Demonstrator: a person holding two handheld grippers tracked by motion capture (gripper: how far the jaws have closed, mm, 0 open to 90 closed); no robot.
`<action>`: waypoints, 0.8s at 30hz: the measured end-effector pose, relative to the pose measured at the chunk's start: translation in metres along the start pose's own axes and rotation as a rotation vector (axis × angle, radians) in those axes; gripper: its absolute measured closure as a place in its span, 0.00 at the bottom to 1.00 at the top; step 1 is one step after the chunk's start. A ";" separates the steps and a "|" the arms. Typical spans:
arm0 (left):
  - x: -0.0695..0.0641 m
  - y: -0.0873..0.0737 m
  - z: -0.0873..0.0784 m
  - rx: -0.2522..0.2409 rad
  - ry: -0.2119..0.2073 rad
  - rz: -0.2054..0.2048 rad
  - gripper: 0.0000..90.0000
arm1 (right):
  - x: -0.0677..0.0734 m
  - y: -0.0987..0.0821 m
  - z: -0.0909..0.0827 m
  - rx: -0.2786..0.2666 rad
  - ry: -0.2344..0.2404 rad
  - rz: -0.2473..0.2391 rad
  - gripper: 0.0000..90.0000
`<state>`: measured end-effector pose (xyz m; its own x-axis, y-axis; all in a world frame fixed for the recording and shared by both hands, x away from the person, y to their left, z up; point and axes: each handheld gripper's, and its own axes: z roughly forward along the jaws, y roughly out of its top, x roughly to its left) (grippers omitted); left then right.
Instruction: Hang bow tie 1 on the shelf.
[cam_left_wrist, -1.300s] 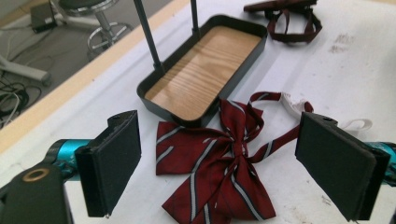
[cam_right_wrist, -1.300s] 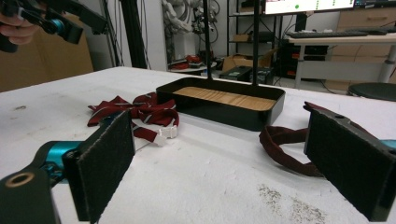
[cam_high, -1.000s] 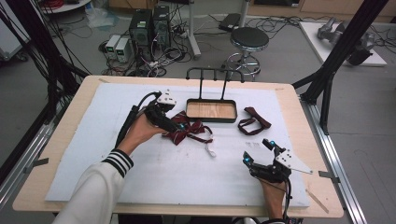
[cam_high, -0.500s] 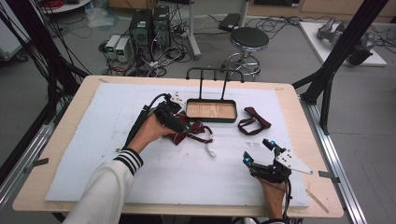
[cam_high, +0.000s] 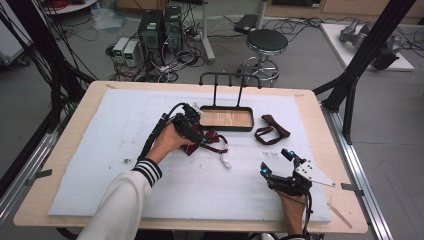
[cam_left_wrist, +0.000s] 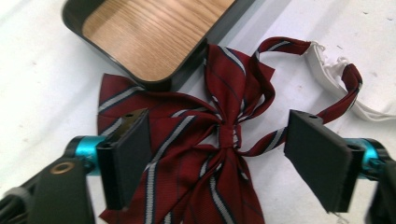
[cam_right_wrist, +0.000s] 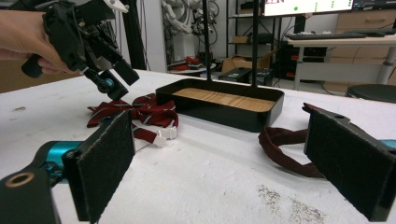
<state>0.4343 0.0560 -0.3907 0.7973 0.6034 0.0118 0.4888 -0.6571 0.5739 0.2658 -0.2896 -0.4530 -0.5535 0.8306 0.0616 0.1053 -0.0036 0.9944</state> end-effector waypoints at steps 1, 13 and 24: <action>0.000 0.001 0.002 0.005 -0.004 -0.003 0.28 | 0.000 0.000 0.000 0.000 0.000 0.000 0.09; 0.001 0.002 0.017 0.069 -0.024 -0.065 0.40 | 0.000 0.000 0.000 -0.007 -0.002 -0.003 0.09; 0.001 0.002 0.021 0.086 -0.031 -0.094 0.49 | 0.000 0.000 0.000 -0.008 -0.002 0.005 0.09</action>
<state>0.4435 0.0453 -0.4064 0.7564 0.6509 -0.0644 0.5891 -0.6352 0.4994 0.2660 -0.2901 -0.4530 -0.5510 0.8318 0.0668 0.1018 -0.0124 0.9947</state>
